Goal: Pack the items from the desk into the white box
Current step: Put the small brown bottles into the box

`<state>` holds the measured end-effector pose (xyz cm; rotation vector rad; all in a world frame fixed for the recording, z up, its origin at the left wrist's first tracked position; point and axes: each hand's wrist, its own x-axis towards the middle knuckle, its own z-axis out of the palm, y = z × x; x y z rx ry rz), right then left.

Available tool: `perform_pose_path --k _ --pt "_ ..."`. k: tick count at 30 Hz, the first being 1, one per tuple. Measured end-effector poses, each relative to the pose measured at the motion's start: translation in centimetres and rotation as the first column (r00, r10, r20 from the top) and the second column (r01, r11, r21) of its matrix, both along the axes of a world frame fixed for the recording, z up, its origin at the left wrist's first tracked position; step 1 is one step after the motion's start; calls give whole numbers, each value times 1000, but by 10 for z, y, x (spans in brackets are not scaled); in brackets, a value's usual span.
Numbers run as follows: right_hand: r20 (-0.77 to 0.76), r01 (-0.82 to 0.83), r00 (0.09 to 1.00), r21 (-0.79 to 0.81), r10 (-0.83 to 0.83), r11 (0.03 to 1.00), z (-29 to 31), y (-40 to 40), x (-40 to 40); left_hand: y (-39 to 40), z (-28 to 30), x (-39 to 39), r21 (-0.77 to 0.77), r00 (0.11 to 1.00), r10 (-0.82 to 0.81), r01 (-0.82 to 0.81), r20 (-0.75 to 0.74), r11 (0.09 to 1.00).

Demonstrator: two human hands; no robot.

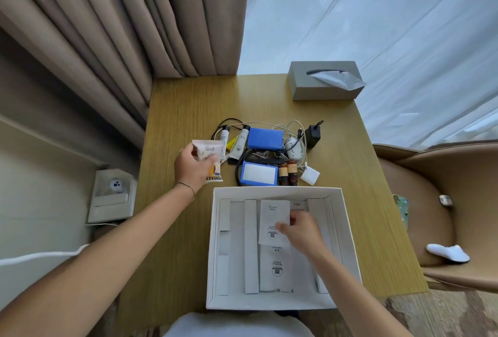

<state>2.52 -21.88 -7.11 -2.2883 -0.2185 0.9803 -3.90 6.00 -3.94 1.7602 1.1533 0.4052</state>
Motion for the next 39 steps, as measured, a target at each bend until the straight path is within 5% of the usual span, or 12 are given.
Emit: perform_pose_path --k 9,14,17,20,29,39 --pt "152 -165 967 -247 207 955 -14 12 10 -35 67 -28 -319 952 133 -40 276 947" --pt "286 -351 812 -460 510 816 -7 18 14 -82 83 -41 -432 946 56 92 319 897" --pt "296 -388 751 -526 590 757 4 19 18 -112 79 -45 -364 945 -45 168 323 916" --pt "347 -320 789 -470 506 822 30 16 21 -133 68 -47 -320 945 -110 212 308 923" --pt "400 -249 854 -245 332 937 83 -29 32 -184 13 -43 -405 930 -367 324 -31 855" --pt "357 -200 904 -127 233 971 81 -60 22 -226 -28 -25 -377 650 -672 558 -355 739"
